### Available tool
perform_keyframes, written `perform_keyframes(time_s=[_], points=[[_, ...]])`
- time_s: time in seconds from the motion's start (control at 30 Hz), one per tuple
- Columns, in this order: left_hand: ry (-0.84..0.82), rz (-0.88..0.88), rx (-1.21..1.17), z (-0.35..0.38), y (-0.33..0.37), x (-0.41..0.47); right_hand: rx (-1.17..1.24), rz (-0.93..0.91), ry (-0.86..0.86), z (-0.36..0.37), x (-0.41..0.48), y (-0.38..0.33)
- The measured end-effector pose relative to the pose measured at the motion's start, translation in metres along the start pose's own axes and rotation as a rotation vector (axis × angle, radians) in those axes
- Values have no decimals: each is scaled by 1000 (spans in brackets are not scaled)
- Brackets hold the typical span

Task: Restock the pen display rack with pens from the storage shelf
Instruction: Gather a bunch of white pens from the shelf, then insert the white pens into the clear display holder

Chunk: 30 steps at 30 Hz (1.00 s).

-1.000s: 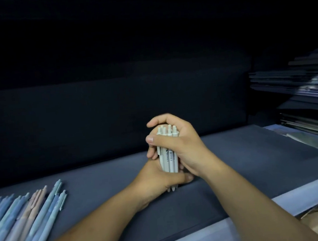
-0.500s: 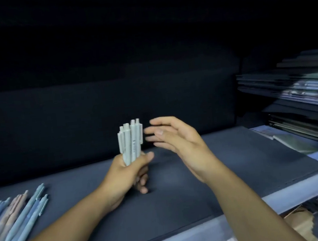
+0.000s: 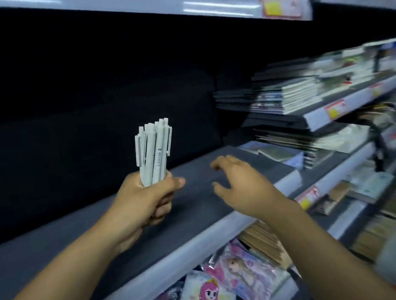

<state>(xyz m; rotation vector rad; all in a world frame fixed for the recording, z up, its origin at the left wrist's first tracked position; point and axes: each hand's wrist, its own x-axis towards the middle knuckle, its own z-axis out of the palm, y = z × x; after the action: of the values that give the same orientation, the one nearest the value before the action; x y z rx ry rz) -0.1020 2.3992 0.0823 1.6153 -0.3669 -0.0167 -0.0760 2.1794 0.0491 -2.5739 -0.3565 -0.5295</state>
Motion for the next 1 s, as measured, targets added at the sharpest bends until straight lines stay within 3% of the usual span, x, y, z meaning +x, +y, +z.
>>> perform_keyframes(time_s=[0.3,0.5,0.77,1.0], points=[[-296,145,-107,137,-28,-20,-287,311,154,-77,-150,46],[-578,37,-211,258,-52,-60,-496,622,179,-127,-281,80],[-917,-16,-292,440,-52,-130,-574,990,262,-201,-446,131],[-1101,-115,-290,620,-50,-203,-608,1156,313,-277,-588,206]])
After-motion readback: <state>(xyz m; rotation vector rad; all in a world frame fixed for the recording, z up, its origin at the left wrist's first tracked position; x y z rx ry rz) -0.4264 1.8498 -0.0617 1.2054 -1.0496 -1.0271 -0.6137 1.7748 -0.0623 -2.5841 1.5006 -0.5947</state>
